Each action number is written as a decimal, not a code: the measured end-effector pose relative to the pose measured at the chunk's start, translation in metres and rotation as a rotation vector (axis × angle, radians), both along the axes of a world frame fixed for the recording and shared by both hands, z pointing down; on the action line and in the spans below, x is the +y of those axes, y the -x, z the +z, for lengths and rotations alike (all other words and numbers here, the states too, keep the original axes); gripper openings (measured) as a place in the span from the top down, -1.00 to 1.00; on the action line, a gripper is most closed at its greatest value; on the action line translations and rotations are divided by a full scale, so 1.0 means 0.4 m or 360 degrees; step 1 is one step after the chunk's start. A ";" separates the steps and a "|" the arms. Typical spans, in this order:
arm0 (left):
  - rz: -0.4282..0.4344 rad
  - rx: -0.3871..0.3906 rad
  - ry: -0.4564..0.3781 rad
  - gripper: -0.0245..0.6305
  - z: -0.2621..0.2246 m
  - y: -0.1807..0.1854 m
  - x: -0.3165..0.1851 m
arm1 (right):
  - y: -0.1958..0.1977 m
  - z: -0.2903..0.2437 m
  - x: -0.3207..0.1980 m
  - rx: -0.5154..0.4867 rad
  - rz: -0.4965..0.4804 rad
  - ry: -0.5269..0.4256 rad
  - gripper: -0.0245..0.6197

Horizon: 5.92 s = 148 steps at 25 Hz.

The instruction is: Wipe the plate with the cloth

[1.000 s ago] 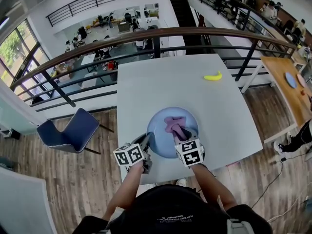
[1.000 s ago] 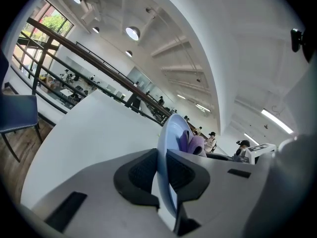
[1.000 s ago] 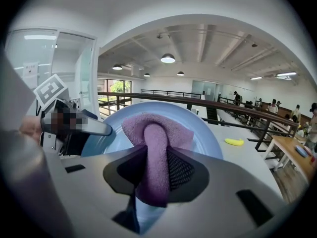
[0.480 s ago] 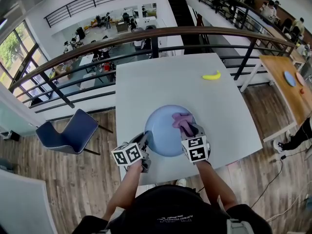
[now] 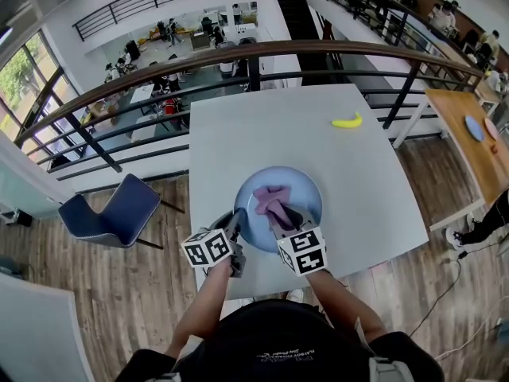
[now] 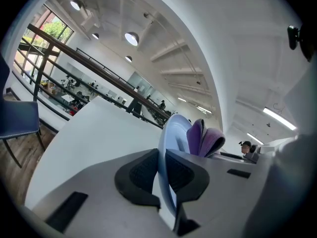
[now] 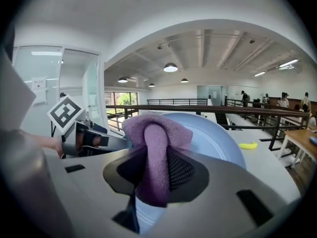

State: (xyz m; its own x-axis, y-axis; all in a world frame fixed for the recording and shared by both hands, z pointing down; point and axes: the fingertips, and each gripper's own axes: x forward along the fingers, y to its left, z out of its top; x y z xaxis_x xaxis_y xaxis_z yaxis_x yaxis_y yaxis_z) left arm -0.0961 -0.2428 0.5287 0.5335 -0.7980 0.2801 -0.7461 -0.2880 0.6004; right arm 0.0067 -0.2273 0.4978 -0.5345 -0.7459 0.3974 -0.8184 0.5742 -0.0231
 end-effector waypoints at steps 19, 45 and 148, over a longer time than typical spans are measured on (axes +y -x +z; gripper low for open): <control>-0.0055 0.0053 -0.0032 0.82 -0.015 0.038 -0.006 | 0.161 0.087 0.070 0.0067 -0.0262 0.0204 0.58; -0.0121 0.0177 -0.0038 0.78 -0.027 0.071 0.008 | -0.049 0.093 0.006 0.0260 0.0006 0.0099 0.56; -0.0131 -0.0265 0.0876 0.56 0.558 -0.025 0.111 | -0.195 0.198 0.084 -0.0096 0.0216 -0.0064 0.56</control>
